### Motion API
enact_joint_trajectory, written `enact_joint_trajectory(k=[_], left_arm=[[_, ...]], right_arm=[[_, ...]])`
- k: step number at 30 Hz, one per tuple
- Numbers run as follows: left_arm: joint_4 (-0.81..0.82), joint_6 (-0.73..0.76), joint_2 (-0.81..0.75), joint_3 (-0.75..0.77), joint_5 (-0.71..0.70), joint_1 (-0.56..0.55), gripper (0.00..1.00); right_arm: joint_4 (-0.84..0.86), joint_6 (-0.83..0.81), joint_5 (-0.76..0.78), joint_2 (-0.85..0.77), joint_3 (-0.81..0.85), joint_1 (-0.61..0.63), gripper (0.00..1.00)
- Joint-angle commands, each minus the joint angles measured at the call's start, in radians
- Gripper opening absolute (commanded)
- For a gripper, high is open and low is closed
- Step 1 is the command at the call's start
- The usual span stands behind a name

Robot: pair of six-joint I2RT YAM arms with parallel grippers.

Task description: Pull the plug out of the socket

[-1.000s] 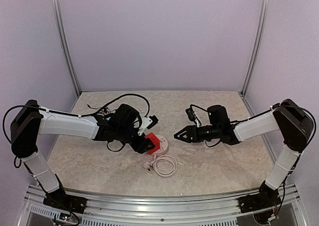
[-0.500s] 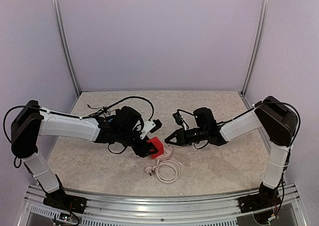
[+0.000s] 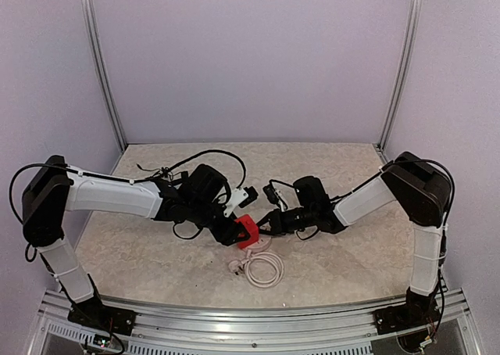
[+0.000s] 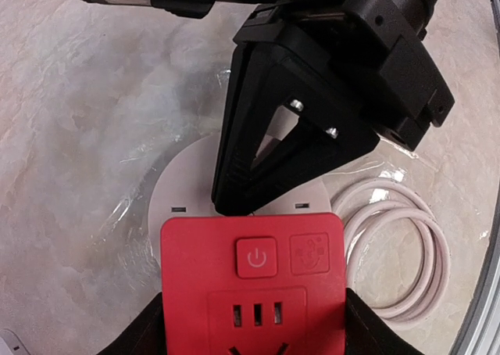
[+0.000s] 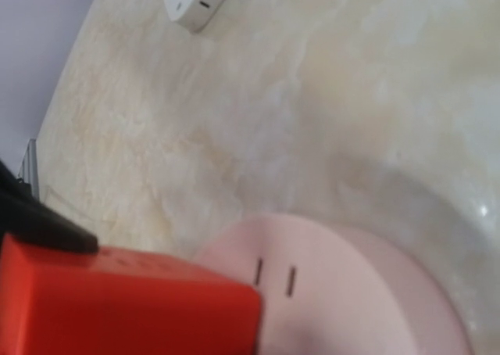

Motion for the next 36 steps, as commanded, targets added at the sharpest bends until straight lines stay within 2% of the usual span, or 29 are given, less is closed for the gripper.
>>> enact_joint_trajectory(k=[1,6,11,18,20,23,30,32,34,36], left_arm=[[0.048,-0.009,-0.013,0.086,0.017,-0.008,0.00],[0.010,0.004,-0.016,0.128,0.018,-0.015,0.00],[-0.010,0.079,0.011,0.142,-0.111,-0.056,0.00],[0.014,-0.052,0.019,0.172,0.069,0.026,0.00],[0.028,-0.035,0.008,0.163,0.078,0.019,0.00],[0.040,0.040,-0.008,0.144,0.018,-0.030,0.00],[0.104,-0.078,-0.043,0.120,0.161,0.051,0.00],[0.099,-0.049,-0.059,0.116,0.123,0.031,0.00],[0.082,0.052,-0.065,0.117,0.016,-0.025,0.00],[0.069,0.084,-0.063,0.124,-0.041,-0.058,0.00]], right_arm=[[-0.086,-0.020,0.048,0.103,-0.029,0.018,0.02],[-0.079,-0.023,0.054,0.139,-0.044,0.019,0.00],[-0.092,-0.038,0.067,0.150,-0.049,0.021,0.00],[-0.121,-0.060,0.083,0.161,-0.039,0.034,0.00],[-0.121,-0.060,0.084,0.164,-0.039,0.036,0.00],[-0.123,-0.061,0.086,0.170,-0.036,0.039,0.00],[-0.132,-0.069,0.105,0.175,-0.033,0.046,0.00],[-0.135,-0.070,0.106,0.176,-0.032,0.045,0.00],[-0.136,-0.071,0.107,0.177,-0.032,0.047,0.00],[-0.137,-0.072,0.109,0.179,-0.030,0.047,0.00]])
